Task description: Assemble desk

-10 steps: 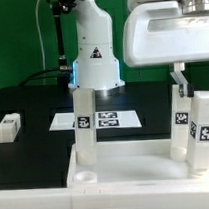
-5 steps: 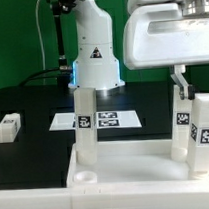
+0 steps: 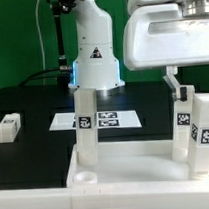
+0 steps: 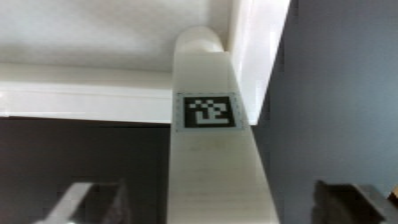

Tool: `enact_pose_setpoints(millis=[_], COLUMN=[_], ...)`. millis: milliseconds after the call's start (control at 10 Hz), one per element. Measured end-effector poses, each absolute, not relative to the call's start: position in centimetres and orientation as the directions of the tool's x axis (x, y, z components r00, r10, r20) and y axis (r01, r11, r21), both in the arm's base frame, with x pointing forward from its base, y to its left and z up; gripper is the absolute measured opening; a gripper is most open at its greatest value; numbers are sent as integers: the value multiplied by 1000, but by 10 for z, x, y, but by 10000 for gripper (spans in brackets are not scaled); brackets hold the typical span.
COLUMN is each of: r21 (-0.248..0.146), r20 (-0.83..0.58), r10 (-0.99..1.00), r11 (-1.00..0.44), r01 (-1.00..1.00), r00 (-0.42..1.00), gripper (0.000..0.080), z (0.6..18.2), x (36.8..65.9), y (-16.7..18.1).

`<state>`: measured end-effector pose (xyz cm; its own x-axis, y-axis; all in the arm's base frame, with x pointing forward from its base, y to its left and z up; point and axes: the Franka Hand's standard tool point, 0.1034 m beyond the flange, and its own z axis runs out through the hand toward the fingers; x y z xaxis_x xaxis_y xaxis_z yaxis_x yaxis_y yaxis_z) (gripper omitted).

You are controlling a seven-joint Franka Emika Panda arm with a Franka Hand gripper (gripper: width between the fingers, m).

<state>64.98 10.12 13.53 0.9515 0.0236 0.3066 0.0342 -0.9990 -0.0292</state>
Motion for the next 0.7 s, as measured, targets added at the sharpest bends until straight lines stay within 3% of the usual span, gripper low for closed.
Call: enact_pose_setpoints(millis=[100,200,700], r21=[-29,-25,-30], r20=[306,305,280], r10=[24,27,24], r11=[-999,-999,-999], r01=[34,37,34], r00=[952,952,960], gripper=[622,641,649], z=[135,134,150], x=[650,650,659], y=[101,96,93])
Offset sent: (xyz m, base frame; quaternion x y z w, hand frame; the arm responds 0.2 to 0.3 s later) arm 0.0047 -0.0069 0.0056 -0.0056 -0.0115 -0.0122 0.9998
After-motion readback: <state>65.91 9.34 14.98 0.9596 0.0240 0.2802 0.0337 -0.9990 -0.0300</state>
